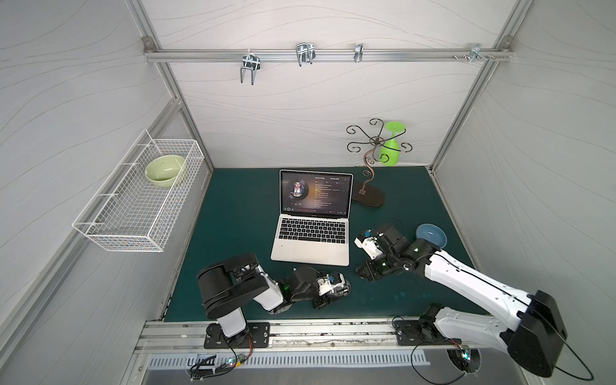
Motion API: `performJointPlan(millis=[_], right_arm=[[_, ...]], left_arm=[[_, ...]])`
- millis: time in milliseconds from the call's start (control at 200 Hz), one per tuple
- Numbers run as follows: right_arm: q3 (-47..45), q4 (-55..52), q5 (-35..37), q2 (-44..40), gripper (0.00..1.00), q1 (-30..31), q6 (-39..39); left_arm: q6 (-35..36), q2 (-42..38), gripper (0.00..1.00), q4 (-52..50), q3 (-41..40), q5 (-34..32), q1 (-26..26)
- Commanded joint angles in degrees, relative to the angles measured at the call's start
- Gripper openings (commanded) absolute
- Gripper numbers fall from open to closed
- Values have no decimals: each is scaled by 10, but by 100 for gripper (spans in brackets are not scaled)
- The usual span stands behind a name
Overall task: Remove the wireless mouse receiver from the laptop
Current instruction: Adjust the mouse at the center of the board, then insert the USB plug into the mouse.
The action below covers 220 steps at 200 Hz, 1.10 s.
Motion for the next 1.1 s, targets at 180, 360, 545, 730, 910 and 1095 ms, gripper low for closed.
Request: performJointPlan(millis=[180,360,545,730,910,1095], right_arm=[[-22,52,26,34,0,44,20],[-15,60,24,57,0,52,28],[-10,74,11,80,0,67,42],[-8,91,6,92,0,83,64],[-1,100,8,111,0,87,71],[11,97,11,130,0,91,73]], left_arm=[[35,-17,24,-103,3,-69,-22],[34,-33,23,-100,-2,-76,-23],[43,-50,21,-118,2,-89,-23],[51,-59,19,-136,10,-107,-23],[64,-63,17,-149,18,-114,-23],[69,-63,15,-151,21,-120,-23]])
